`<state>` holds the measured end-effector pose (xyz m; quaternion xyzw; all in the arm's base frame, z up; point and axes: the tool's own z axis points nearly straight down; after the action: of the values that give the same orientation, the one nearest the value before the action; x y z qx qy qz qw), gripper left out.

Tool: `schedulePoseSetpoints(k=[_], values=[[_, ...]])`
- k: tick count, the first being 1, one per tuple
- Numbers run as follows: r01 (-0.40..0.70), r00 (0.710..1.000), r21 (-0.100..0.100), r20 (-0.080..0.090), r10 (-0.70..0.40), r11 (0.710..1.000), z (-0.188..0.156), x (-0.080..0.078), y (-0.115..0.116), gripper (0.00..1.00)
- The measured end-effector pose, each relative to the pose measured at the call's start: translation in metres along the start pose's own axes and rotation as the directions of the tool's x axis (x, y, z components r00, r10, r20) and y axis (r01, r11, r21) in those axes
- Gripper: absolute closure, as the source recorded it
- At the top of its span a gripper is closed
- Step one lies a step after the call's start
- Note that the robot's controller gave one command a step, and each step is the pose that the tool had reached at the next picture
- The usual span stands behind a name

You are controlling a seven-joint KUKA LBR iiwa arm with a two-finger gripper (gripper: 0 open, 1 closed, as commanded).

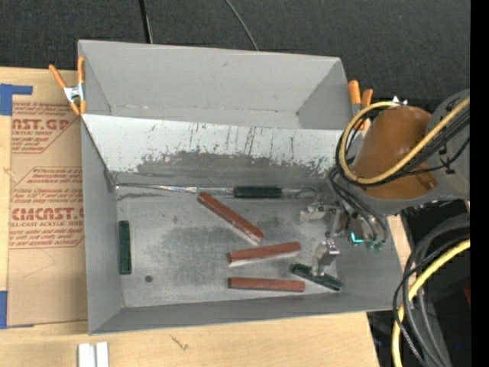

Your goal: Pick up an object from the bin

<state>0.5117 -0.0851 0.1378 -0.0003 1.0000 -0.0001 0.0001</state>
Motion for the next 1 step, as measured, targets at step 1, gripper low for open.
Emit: schedulePoseSetpoints(k=[1], values=[[-0.085, 0.996, -0.001, 0.015, 0.085, 0.996, 0.062, -0.01, 0.006, 1.0]])
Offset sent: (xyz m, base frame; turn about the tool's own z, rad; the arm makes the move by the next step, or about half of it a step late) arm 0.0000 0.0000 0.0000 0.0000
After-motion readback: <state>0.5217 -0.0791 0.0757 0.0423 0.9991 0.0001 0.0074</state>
